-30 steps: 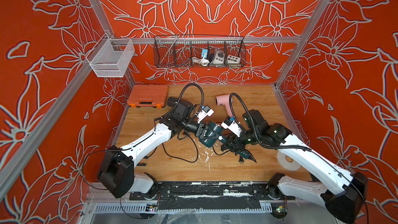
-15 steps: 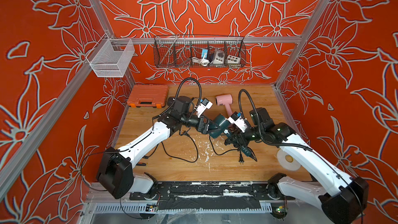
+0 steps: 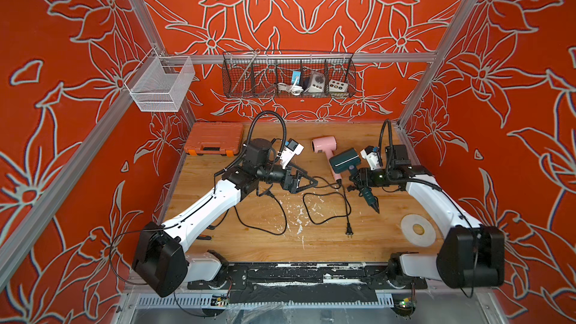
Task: Wrap the cord around the hair dryer
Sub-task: Place the hair dryer at the center of the board.
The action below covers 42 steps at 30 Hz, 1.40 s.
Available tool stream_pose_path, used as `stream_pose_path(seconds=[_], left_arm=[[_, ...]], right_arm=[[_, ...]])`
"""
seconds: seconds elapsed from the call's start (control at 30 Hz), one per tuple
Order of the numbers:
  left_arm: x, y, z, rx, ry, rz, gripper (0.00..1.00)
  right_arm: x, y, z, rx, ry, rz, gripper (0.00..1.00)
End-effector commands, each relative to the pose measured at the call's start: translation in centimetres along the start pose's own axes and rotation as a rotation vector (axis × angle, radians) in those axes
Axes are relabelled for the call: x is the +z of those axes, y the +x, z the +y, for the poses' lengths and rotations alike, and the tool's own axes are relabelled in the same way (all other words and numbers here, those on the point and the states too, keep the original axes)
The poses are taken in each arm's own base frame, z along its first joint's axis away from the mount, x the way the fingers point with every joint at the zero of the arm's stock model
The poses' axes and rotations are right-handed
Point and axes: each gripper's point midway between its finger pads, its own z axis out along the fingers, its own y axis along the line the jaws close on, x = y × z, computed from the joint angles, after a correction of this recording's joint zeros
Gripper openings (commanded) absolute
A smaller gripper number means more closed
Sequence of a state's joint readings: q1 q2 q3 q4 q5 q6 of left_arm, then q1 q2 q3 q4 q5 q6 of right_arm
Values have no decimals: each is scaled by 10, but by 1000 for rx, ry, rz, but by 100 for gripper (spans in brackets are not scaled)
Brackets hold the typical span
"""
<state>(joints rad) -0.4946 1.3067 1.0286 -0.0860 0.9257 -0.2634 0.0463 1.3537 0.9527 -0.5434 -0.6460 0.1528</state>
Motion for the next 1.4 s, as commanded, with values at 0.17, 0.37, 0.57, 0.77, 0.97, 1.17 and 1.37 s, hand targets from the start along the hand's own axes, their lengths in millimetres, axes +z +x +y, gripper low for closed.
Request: stream_pose_path(seconds=[0.17, 0.37, 0.57, 0.77, 0.97, 1.17, 1.37], left_arm=[[-6, 6, -6, 16, 14, -11, 100], [-6, 7, -4, 13, 18, -13, 100], [-5, 7, -3, 14, 19, -14, 100], [-5, 10, -2, 11, 18, -16, 100], [-5, 11, -1, 7, 20, -16, 100], [-6, 11, -1, 8, 20, -16, 100], [-5, 12, 1, 5, 16, -17, 100]], right_arm=[[-1, -55, -65, 153, -24, -150, 0], [15, -30, -113, 243, 61, -54, 0], [25, -8, -138, 279, 156, 47, 0], [18, 0, -151, 270, 259, 87, 18], [12, 1, -154, 267, 294, 100, 67], [0, -1, -157, 257, 357, 88, 80], [-19, -16, -147, 234, 377, 26, 85]])
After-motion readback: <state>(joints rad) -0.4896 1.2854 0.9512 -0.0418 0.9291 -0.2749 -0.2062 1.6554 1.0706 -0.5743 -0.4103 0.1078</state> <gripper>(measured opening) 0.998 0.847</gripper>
